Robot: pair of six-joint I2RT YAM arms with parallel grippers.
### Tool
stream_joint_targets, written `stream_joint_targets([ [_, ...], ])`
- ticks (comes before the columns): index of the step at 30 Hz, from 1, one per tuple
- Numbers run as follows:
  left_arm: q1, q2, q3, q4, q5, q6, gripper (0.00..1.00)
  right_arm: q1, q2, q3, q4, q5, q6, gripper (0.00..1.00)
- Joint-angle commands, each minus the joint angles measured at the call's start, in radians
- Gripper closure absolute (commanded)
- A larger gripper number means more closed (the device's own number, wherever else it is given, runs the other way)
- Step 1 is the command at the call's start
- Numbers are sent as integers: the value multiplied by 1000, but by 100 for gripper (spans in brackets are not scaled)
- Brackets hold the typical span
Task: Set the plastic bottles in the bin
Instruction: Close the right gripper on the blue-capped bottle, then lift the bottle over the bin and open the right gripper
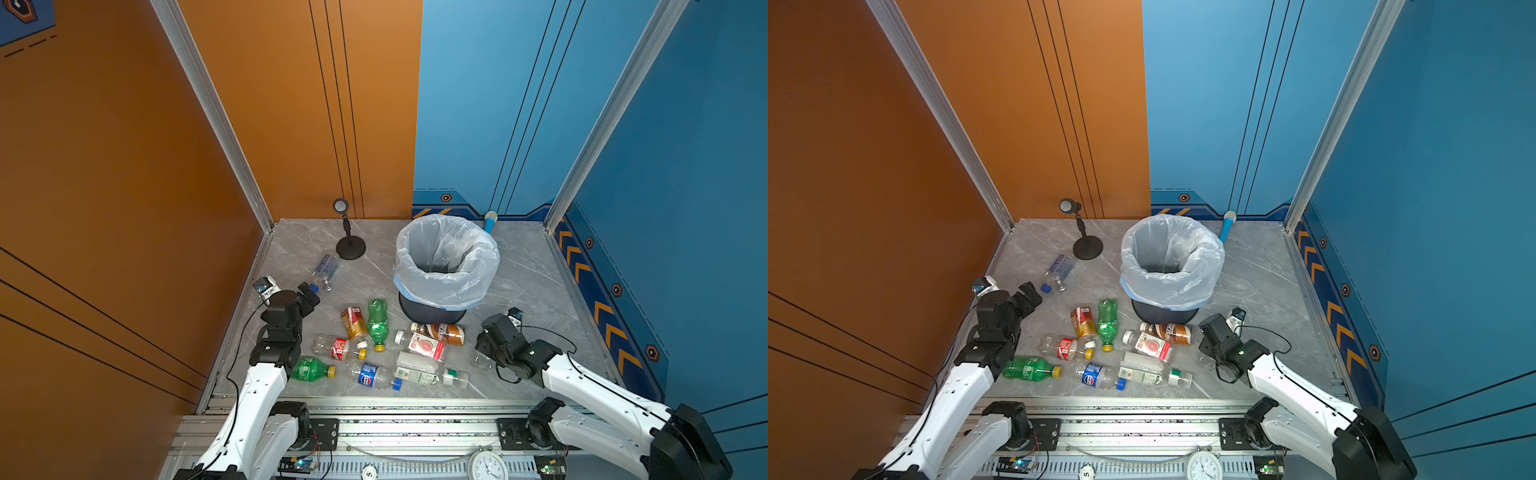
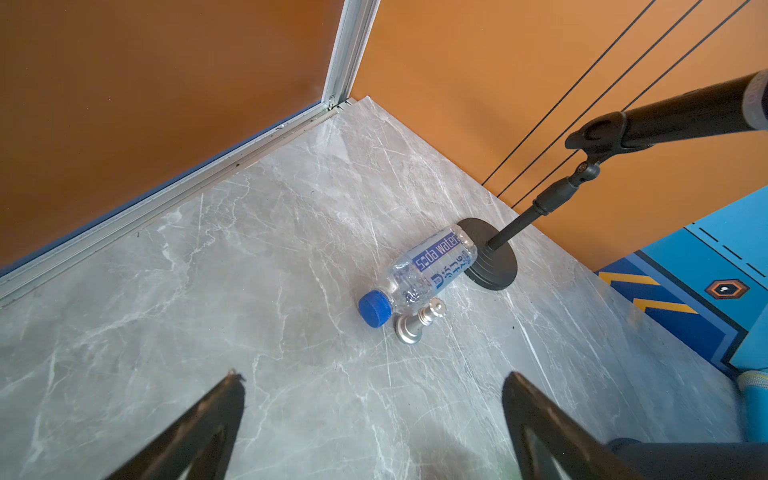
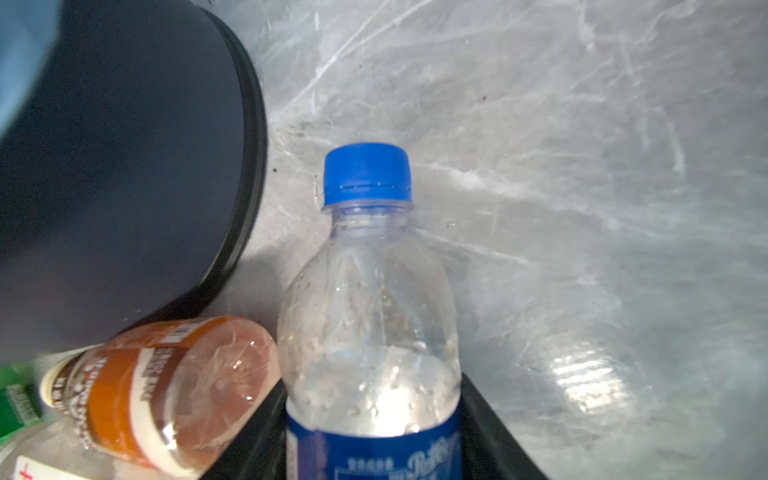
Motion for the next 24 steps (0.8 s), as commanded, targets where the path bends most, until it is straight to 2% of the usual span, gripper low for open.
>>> stream_joint_targets([
  [1,15,9,-3,-17,23,-12,2,-58,-98,54,-105,85,-36,44],
  [6,30,13,-5,-33,36,-17,2,-224,-231,224,-160,106,-183,44],
  [10,39,8,-16,-39,45,-26,2,-273,-218,391,-116,156,-292,44],
  [14,48,-1,-29,-44,52,-37,2,-253,-115,565,0,153,-381,44],
  [19,57,-19,-35,-65,65,-42,3,-140,73,739,175,172,-494,44],
  [24,63,-42,-38,-85,72,-42,2,-77,358,967,189,29,-556,43],
])
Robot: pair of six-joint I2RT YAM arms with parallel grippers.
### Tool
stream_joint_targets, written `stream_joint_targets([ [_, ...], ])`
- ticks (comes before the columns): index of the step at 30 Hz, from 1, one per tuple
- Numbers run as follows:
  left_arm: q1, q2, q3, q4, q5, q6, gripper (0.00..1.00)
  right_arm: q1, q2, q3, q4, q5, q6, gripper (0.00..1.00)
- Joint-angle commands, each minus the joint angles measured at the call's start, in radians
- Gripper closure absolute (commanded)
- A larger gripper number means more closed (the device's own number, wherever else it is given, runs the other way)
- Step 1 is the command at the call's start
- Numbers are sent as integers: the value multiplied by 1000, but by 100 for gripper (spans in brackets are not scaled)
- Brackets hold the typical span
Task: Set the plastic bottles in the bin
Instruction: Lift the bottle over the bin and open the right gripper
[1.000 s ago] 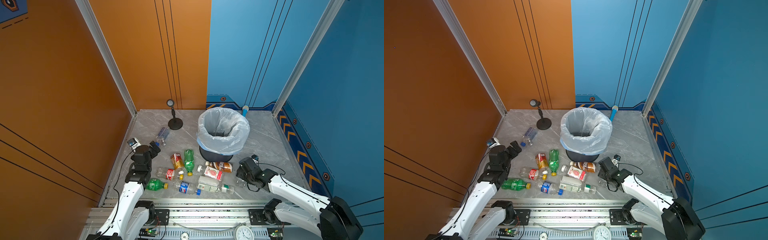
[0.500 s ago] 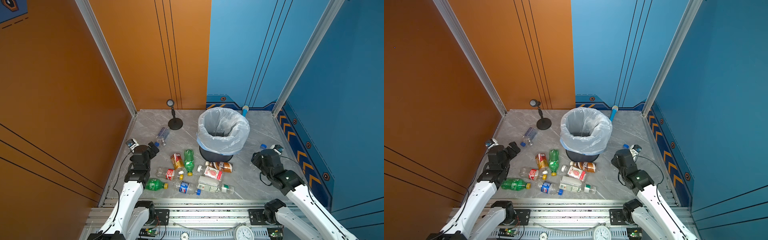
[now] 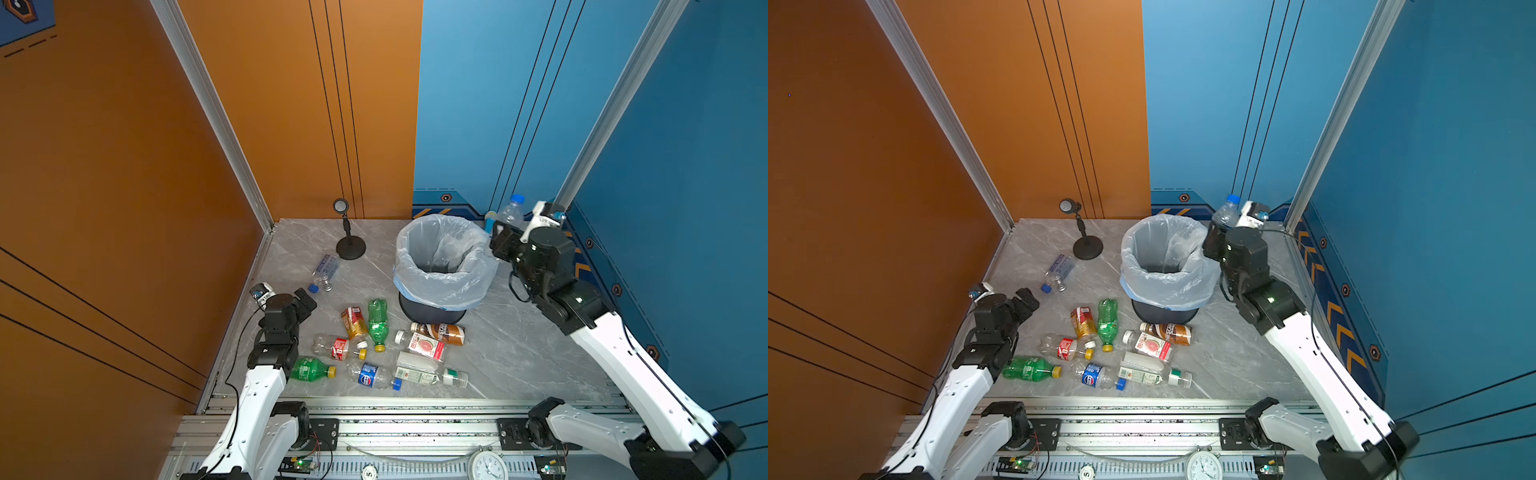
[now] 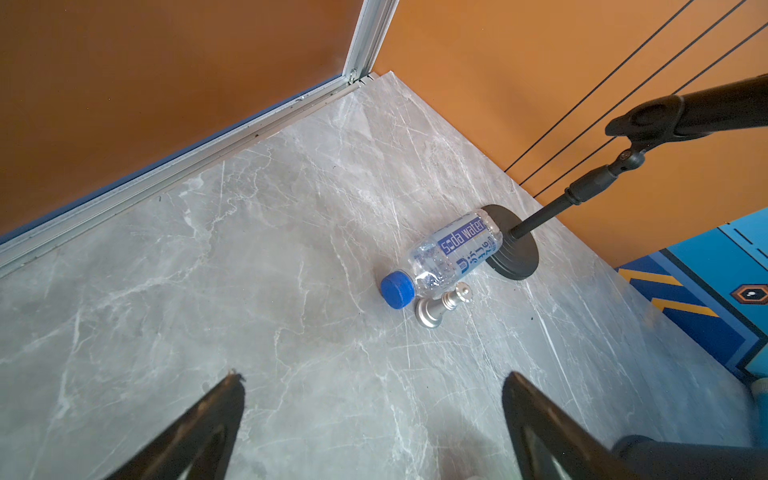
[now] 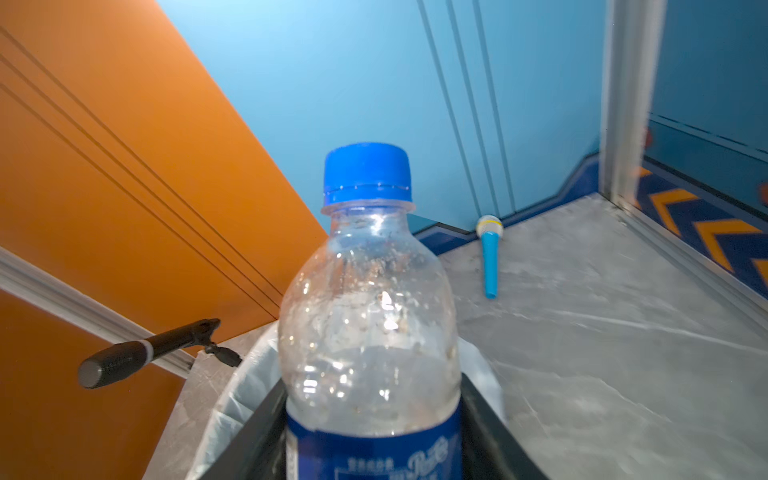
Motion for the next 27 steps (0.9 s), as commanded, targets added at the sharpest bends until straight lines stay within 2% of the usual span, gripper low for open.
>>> stream_joint_targets([
  [1,12,-23,-12,-37,27,-9,2,22,157,119,39,-97,-80,43],
  [6,20,-51,-7,-69,35,2,2,35,319,202,45,-145,-95,44],
  [16,36,-71,-8,-79,32,7,2,42,391,208,48,-146,-109,42],
  [17,36,-71,-7,-79,33,7,2,41,393,208,44,-146,-109,39],
  [20,38,-71,-4,-80,36,9,2,38,383,215,21,-139,-107,12],
  [22,41,-70,0,-80,38,8,2,29,351,208,20,-133,-109,1],
  [27,44,-56,7,-71,47,8,2,-6,185,108,50,-101,-126,0],
])
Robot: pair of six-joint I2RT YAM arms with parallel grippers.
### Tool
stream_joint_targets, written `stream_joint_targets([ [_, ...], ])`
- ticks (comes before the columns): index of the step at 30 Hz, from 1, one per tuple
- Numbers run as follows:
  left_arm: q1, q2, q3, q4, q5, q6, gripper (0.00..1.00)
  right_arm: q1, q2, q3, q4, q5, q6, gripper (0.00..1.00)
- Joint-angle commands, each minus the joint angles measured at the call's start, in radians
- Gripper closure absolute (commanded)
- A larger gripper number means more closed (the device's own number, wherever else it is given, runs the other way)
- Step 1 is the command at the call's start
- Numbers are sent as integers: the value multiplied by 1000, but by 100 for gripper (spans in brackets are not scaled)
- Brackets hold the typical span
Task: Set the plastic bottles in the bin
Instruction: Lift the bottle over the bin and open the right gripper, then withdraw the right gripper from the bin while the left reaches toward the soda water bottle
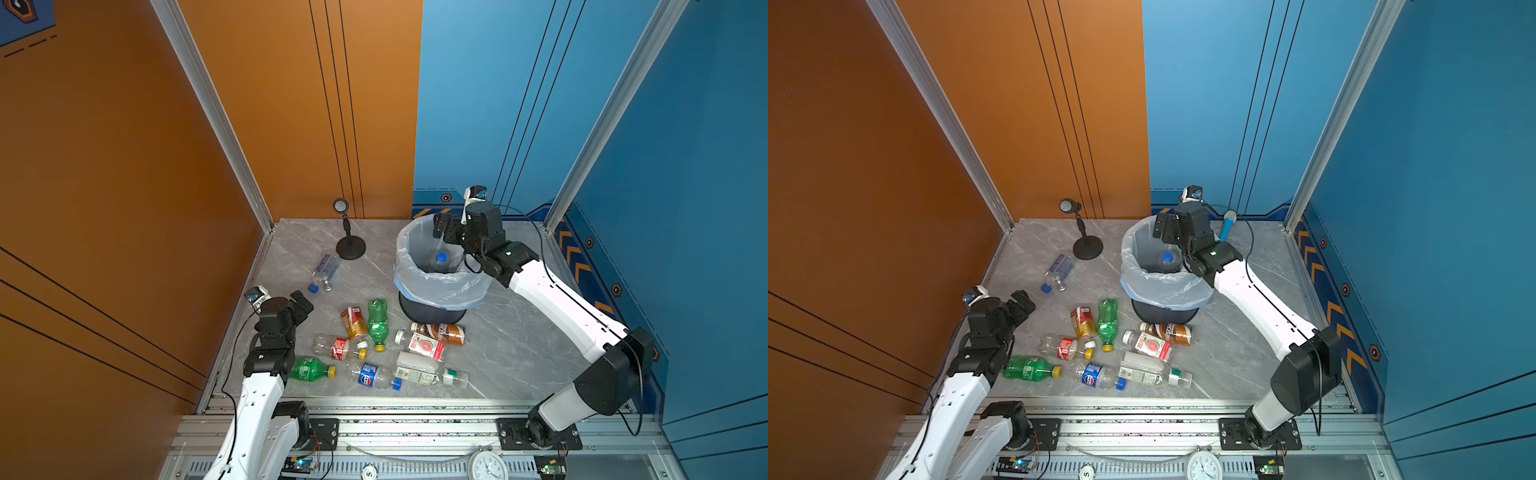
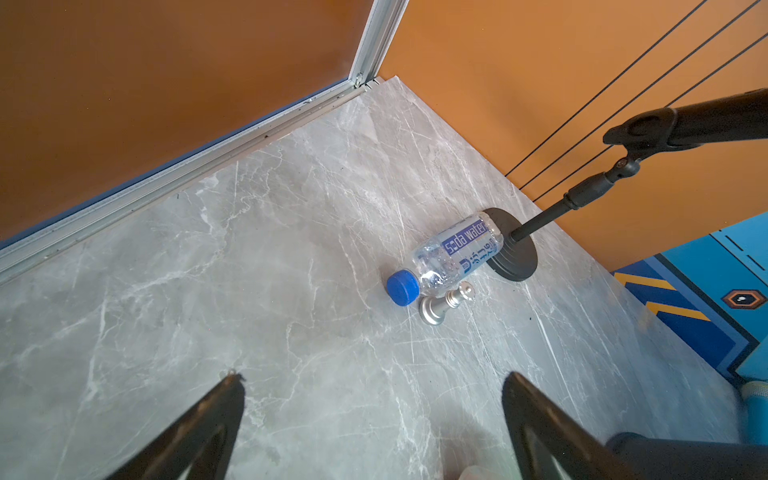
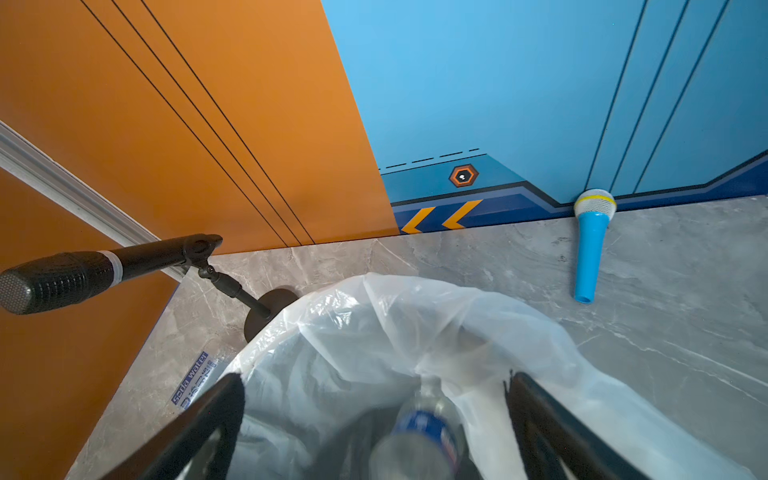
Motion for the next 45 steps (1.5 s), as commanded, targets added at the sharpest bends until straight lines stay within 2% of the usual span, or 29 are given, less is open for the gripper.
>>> stream_joint_targets([
  [1,9,9,10,-12,23,7,2,-28,-190,-99,38,43,-22,0],
  [5,8,31,18,-8,29,5,2,-46,-441,-390,134,124,-6,0],
  [8,8,52,18,0,40,-8,2,-73,-625,-637,191,200,57,0],
  [12,9,88,22,18,69,-17,2,-162,-774,-814,146,186,178,0],
  [16,9,134,42,27,84,-11,2,-225,-793,-828,112,137,210,0],
  [22,9,227,137,-12,136,63,0,-230,-724,-804,120,93,221,0],
  [29,-14,440,383,-203,175,233,3,-231,-695,-800,131,82,227,0],
  [40,-132,902,815,-359,48,411,5,-239,-732,-817,109,104,230,0],
  [45,-170,1137,1027,-487,-43,471,7,-250,-751,-828,102,106,233,0],
])
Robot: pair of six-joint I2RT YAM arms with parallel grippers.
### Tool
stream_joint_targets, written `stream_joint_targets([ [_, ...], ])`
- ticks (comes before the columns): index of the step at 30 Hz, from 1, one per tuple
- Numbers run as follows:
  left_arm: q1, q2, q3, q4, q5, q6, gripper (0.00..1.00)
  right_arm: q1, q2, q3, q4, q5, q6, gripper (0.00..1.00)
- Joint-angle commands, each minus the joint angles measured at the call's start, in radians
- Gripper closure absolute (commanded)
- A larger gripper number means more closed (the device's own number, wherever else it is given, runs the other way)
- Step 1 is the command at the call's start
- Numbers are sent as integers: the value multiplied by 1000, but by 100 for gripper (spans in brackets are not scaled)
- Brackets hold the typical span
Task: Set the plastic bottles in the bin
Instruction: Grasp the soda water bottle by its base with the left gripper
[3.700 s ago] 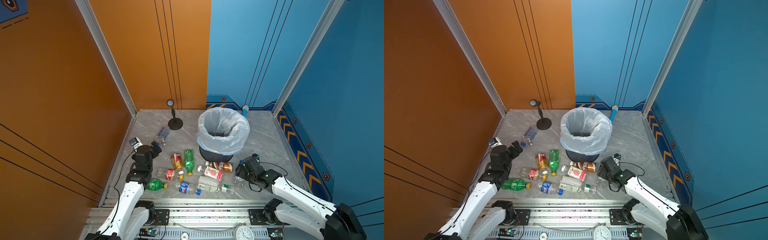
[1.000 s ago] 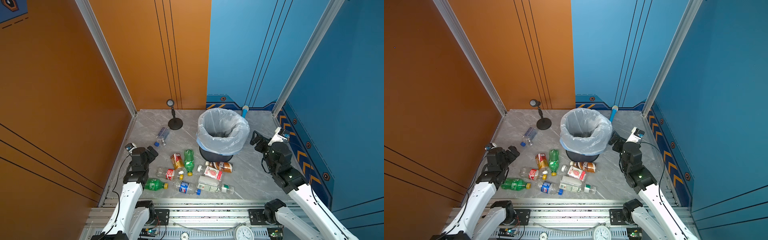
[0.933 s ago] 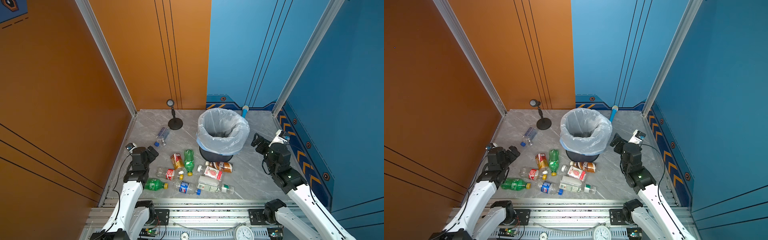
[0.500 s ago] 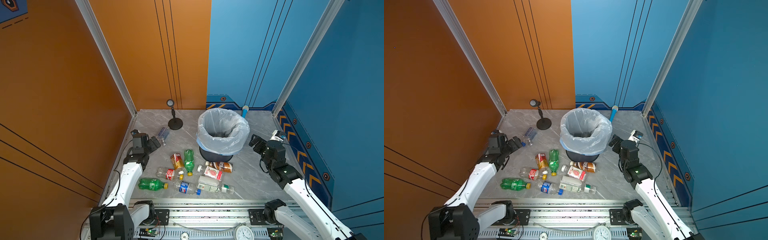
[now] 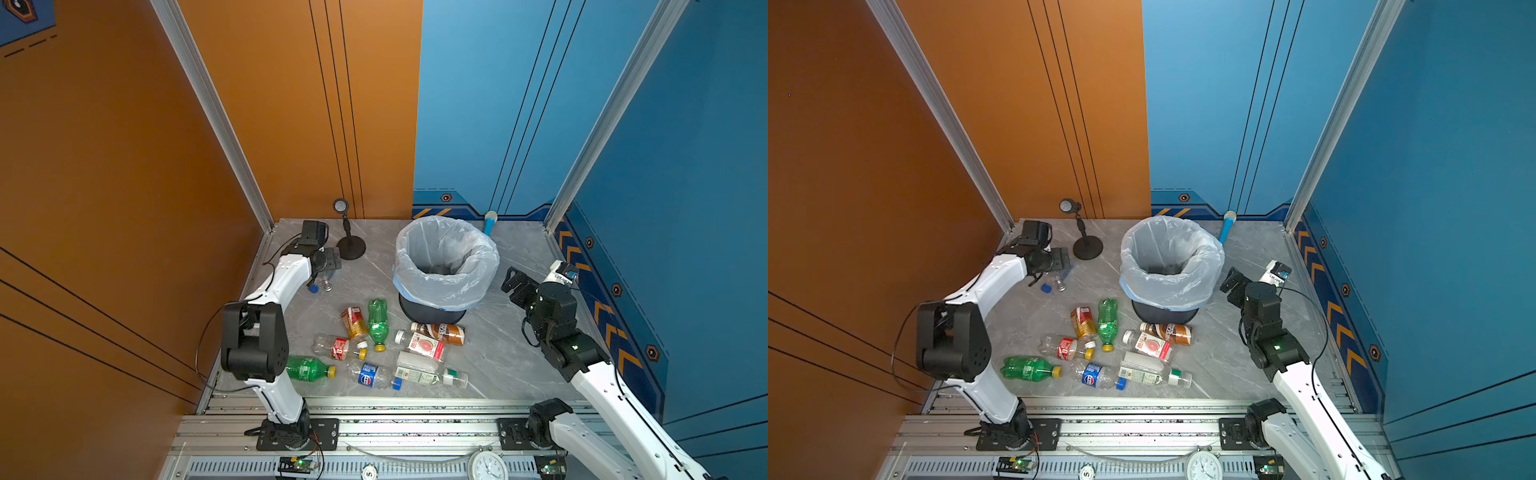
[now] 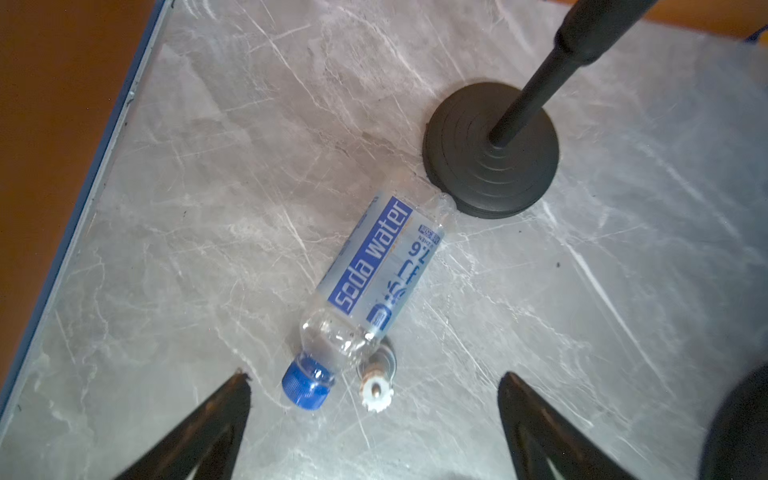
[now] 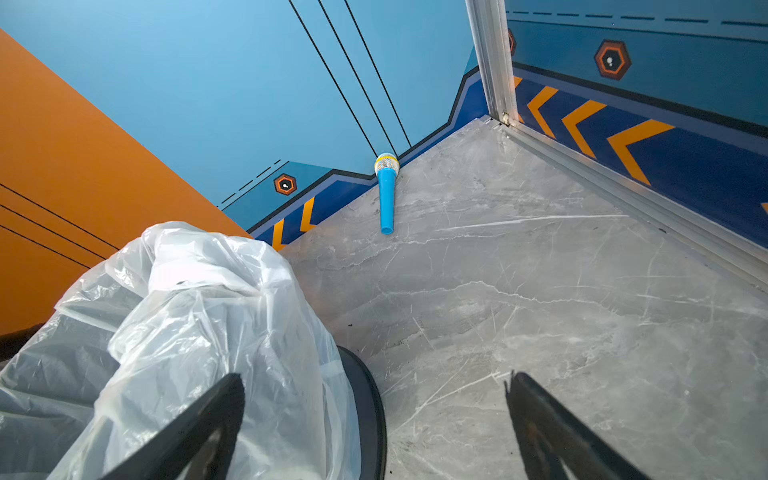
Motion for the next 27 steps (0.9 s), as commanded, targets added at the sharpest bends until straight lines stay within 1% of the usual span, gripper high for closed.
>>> stream_joint_targets([
  [1,-18,111,102,-143,-99,70,7,-11,-22,1,-15,9,15,0],
  [3,-21,164,145,-158,-123,82,8,-18,-31,-1,-19,8,15,0],
  [9,-19,255,198,-170,-181,111,7,-42,-45,-10,-23,4,16,0],
  [16,3,322,242,-185,-175,116,7,-58,-33,-16,-7,-20,25,0],
  [21,28,368,282,-188,-124,103,9,-62,-29,-13,-5,-22,27,0],
  [24,47,400,312,-199,-77,85,12,-64,-31,-12,-6,-24,29,0],
  [27,54,404,320,-202,-65,75,22,-66,-36,-11,-9,-24,29,0],
])
